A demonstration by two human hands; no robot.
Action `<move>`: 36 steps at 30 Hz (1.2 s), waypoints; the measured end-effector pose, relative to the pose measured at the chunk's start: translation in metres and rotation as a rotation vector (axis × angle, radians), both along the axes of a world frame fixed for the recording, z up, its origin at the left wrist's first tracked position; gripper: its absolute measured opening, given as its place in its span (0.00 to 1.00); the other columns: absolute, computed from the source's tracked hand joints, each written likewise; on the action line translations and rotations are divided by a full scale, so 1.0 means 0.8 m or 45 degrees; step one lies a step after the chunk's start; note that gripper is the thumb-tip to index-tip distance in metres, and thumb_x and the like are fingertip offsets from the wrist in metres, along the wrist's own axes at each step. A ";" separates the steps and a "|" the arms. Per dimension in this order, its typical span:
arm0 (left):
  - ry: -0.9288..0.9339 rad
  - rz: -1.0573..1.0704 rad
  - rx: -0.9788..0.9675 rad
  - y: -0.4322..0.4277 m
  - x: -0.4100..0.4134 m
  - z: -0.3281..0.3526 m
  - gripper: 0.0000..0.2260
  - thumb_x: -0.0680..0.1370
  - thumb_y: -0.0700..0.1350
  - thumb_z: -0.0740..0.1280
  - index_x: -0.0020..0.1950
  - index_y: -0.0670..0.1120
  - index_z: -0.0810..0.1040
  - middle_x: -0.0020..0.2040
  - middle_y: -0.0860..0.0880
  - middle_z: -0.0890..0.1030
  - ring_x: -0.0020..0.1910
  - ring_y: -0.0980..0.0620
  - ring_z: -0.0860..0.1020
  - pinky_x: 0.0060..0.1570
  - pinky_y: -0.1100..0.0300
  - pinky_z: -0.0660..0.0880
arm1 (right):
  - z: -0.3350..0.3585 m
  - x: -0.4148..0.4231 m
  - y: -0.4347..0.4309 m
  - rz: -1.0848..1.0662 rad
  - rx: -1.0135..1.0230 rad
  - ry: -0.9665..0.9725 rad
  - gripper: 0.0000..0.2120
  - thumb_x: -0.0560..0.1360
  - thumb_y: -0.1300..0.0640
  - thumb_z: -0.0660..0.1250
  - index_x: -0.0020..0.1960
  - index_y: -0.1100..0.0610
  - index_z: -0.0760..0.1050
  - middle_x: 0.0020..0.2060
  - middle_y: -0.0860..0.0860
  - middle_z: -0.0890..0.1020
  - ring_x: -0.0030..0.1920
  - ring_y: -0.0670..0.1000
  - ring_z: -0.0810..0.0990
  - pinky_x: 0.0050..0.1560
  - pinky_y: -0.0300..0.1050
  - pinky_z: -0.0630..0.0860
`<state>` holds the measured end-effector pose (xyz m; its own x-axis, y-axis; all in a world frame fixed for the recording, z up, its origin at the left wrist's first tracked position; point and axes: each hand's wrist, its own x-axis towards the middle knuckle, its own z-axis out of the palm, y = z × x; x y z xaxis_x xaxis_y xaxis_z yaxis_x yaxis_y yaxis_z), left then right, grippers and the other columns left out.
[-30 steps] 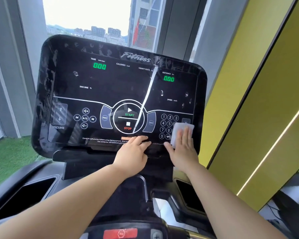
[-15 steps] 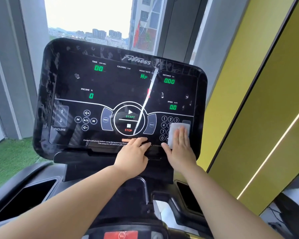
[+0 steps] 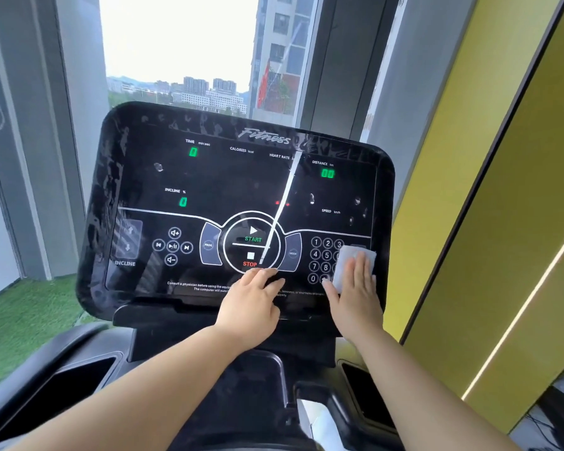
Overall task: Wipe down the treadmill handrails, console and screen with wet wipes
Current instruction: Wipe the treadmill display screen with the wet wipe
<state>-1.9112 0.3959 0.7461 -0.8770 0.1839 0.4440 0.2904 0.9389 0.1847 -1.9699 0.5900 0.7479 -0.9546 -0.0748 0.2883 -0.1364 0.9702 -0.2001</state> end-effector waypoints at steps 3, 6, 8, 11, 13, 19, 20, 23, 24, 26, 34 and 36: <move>0.048 0.088 -0.136 -0.007 -0.004 0.006 0.24 0.66 0.48 0.52 0.52 0.46 0.84 0.54 0.47 0.81 0.54 0.42 0.80 0.49 0.51 0.79 | 0.004 0.005 -0.024 -0.039 -0.187 -0.021 0.38 0.80 0.38 0.45 0.75 0.61 0.33 0.74 0.55 0.31 0.75 0.51 0.32 0.76 0.47 0.42; 0.078 0.116 -0.226 -0.006 -0.012 0.012 0.23 0.65 0.48 0.56 0.53 0.46 0.83 0.56 0.46 0.81 0.57 0.42 0.79 0.54 0.48 0.76 | -0.002 0.014 -0.064 0.121 -0.160 -0.007 0.40 0.76 0.34 0.37 0.74 0.62 0.31 0.69 0.53 0.27 0.73 0.51 0.29 0.76 0.48 0.42; 0.091 0.127 -0.248 -0.004 -0.013 0.023 0.21 0.64 0.50 0.61 0.53 0.46 0.83 0.56 0.46 0.81 0.57 0.42 0.79 0.55 0.48 0.75 | -0.013 0.017 -0.074 0.293 0.009 0.046 0.47 0.67 0.29 0.22 0.73 0.62 0.29 0.69 0.55 0.26 0.71 0.52 0.25 0.74 0.47 0.35; 0.119 0.150 -0.267 -0.006 -0.018 0.032 0.24 0.61 0.50 0.70 0.56 0.45 0.82 0.58 0.45 0.80 0.60 0.42 0.78 0.60 0.48 0.71 | -0.012 0.008 -0.050 0.370 0.271 0.058 0.48 0.60 0.30 0.13 0.71 0.59 0.27 0.70 0.54 0.27 0.71 0.52 0.25 0.72 0.46 0.30; 0.096 0.143 -0.258 -0.006 -0.018 0.037 0.26 0.67 0.47 0.67 0.66 0.46 0.75 0.68 0.44 0.72 0.70 0.42 0.68 0.69 0.50 0.58 | -0.003 0.001 -0.027 0.293 0.292 0.097 0.46 0.62 0.30 0.15 0.71 0.58 0.27 0.71 0.54 0.28 0.72 0.52 0.27 0.73 0.46 0.31; 0.100 0.157 -0.240 -0.018 -0.028 0.037 0.28 0.78 0.47 0.57 0.77 0.49 0.54 0.78 0.49 0.49 0.77 0.48 0.44 0.73 0.54 0.38 | 0.021 -0.001 -0.050 0.082 0.038 0.054 0.39 0.78 0.36 0.40 0.74 0.63 0.31 0.72 0.57 0.29 0.74 0.55 0.31 0.76 0.50 0.37; 0.101 0.149 -0.225 -0.020 -0.029 0.038 0.28 0.78 0.47 0.58 0.77 0.48 0.55 0.78 0.49 0.50 0.77 0.48 0.44 0.73 0.54 0.37 | 0.016 0.001 -0.062 0.132 0.045 0.072 0.39 0.77 0.35 0.37 0.73 0.63 0.30 0.72 0.58 0.29 0.74 0.56 0.30 0.76 0.50 0.38; 0.130 0.105 -0.172 -0.022 -0.031 0.038 0.28 0.75 0.44 0.62 0.75 0.46 0.62 0.77 0.46 0.56 0.77 0.45 0.50 0.72 0.54 0.40 | -0.004 0.005 -0.079 0.344 0.183 0.090 0.43 0.66 0.30 0.19 0.70 0.60 0.26 0.71 0.58 0.27 0.72 0.56 0.26 0.74 0.50 0.32; 0.140 0.105 -0.180 -0.022 -0.033 0.038 0.27 0.74 0.44 0.62 0.74 0.46 0.65 0.76 0.45 0.59 0.76 0.44 0.53 0.72 0.54 0.42 | -0.006 0.003 -0.074 0.383 0.224 0.078 0.45 0.63 0.30 0.15 0.70 0.58 0.26 0.70 0.57 0.26 0.71 0.55 0.24 0.73 0.49 0.31; 0.162 0.108 -0.179 -0.022 -0.033 0.041 0.27 0.72 0.44 0.61 0.72 0.45 0.67 0.75 0.44 0.63 0.75 0.43 0.57 0.72 0.53 0.46 | 0.000 -0.001 -0.057 0.426 0.325 0.075 0.46 0.61 0.29 0.15 0.71 0.56 0.27 0.71 0.54 0.26 0.71 0.52 0.24 0.72 0.45 0.29; 0.195 0.098 -0.241 -0.016 -0.046 0.055 0.27 0.75 0.46 0.59 0.75 0.46 0.63 0.76 0.46 0.58 0.76 0.45 0.54 0.74 0.51 0.47 | 0.048 -0.016 -0.048 0.071 0.076 0.135 0.38 0.79 0.38 0.44 0.74 0.61 0.29 0.71 0.55 0.27 0.74 0.53 0.31 0.76 0.48 0.38; 0.230 0.080 -0.195 -0.013 -0.047 0.063 0.27 0.70 0.45 0.61 0.70 0.44 0.71 0.72 0.43 0.68 0.72 0.41 0.63 0.71 0.48 0.56 | 0.045 -0.013 -0.069 0.124 -0.031 0.092 0.40 0.78 0.36 0.43 0.74 0.62 0.31 0.73 0.56 0.29 0.75 0.52 0.32 0.76 0.48 0.42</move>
<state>-1.9492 0.3857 0.7962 -0.7975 0.2089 0.5660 0.2459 0.9692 -0.0112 -1.9803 0.5349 0.7837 -0.9198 -0.1580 0.3592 -0.2445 0.9467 -0.2095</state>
